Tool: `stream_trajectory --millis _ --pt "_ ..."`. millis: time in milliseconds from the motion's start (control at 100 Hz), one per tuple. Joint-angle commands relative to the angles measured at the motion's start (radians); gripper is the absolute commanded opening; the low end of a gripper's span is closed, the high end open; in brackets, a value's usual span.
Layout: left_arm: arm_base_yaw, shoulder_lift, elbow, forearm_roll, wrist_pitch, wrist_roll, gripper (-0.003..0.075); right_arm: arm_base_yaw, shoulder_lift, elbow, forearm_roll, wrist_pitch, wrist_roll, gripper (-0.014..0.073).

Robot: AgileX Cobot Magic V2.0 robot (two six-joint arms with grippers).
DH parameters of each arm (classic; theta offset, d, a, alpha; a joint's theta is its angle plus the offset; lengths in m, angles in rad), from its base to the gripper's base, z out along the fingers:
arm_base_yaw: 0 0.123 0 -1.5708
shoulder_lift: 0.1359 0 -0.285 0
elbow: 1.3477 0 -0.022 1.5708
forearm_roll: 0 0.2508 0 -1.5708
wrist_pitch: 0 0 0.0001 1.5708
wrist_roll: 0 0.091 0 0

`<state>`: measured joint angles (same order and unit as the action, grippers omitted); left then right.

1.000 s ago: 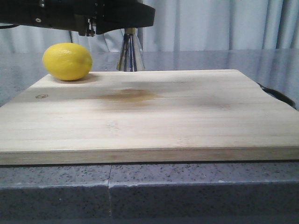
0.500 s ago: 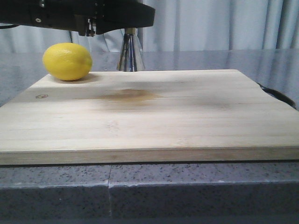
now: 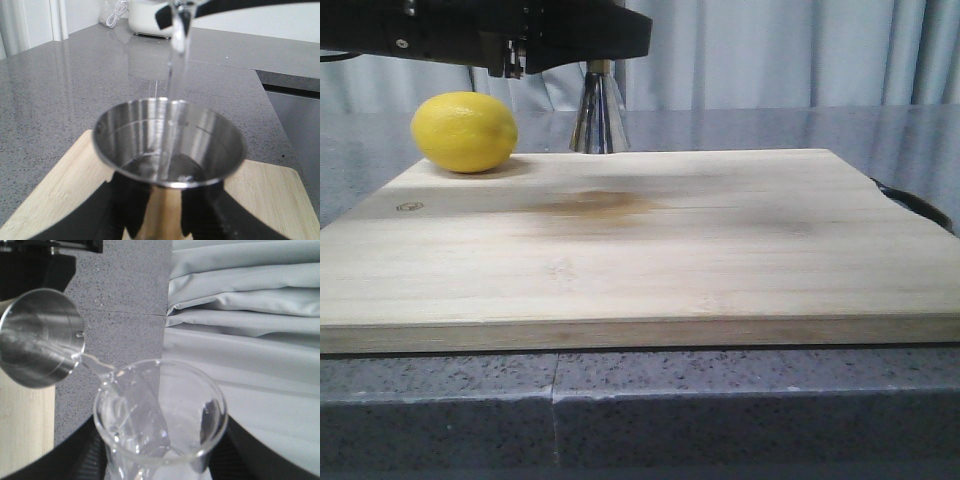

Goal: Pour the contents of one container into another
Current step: 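Lift the beaker with the right gripper and tilt it over the jigger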

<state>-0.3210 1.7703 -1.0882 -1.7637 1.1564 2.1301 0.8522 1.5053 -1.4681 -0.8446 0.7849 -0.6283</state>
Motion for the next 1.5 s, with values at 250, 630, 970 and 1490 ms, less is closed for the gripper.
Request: stream_trajectory --millis 250,630,970,1490 --pt "-0.008 -0.053 -0.030 -0.087 0.100 -0.008 0.0242 0.000 -0.034 -0.040 -0.100 -0.070 -0.017 0.0260" --pt "-0.008 -0.053 -0.030 -0.087 0.100 -0.008 0.0242 0.000 -0.034 -0.040 -0.120 -0.077 -0.026 0.0260" --pt "-0.008 -0.053 -0.030 -0.087 0.100 -0.008 0.0242 0.000 -0.034 -0.040 -0.127 -0.098 -0.026 0.0260" --pt "-0.008 -0.053 -0.030 -0.087 0.100 -0.008 0.0242 -0.017 -0.065 -0.038 -0.060 -0.084 0.532 0.0260"
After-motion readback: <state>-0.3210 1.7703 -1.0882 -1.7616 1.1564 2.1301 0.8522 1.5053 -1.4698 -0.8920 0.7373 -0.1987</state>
